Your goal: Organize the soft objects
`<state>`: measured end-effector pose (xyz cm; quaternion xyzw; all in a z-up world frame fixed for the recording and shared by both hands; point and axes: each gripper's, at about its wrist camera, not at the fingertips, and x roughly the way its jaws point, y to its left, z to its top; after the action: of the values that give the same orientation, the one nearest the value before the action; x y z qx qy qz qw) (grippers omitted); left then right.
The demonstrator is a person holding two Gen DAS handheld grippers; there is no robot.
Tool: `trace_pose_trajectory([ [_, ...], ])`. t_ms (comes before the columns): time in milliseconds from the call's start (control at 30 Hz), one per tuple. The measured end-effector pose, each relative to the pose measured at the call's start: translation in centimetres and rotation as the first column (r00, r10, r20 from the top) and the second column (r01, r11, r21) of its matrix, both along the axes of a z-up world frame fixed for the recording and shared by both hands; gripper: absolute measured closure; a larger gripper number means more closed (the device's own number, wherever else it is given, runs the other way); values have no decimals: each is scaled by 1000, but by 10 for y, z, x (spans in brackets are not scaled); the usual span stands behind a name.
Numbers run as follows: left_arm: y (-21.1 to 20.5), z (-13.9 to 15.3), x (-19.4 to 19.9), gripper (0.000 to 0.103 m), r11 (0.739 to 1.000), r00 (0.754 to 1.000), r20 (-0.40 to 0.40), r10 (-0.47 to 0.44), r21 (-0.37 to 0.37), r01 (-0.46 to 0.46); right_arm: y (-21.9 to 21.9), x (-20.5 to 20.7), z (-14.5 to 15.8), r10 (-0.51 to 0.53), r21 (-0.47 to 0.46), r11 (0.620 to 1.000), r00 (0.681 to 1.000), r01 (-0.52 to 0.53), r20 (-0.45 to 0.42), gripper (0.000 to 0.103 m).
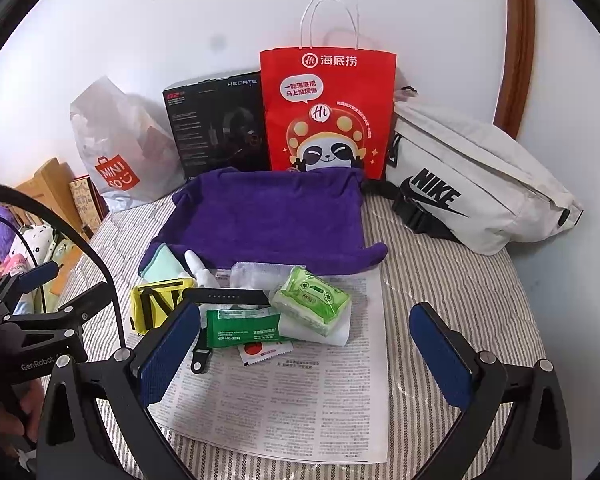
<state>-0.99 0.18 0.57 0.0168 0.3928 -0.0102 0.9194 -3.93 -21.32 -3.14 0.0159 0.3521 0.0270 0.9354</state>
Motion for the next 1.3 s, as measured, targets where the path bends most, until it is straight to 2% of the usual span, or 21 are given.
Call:
trace_pose_trajectory([
  [1300, -3, -2, -3, 0, 1000, 1000, -2, -1, 10, 1, 3, -2, -1, 4, 11, 1000, 1000, -4, -1, 0],
])
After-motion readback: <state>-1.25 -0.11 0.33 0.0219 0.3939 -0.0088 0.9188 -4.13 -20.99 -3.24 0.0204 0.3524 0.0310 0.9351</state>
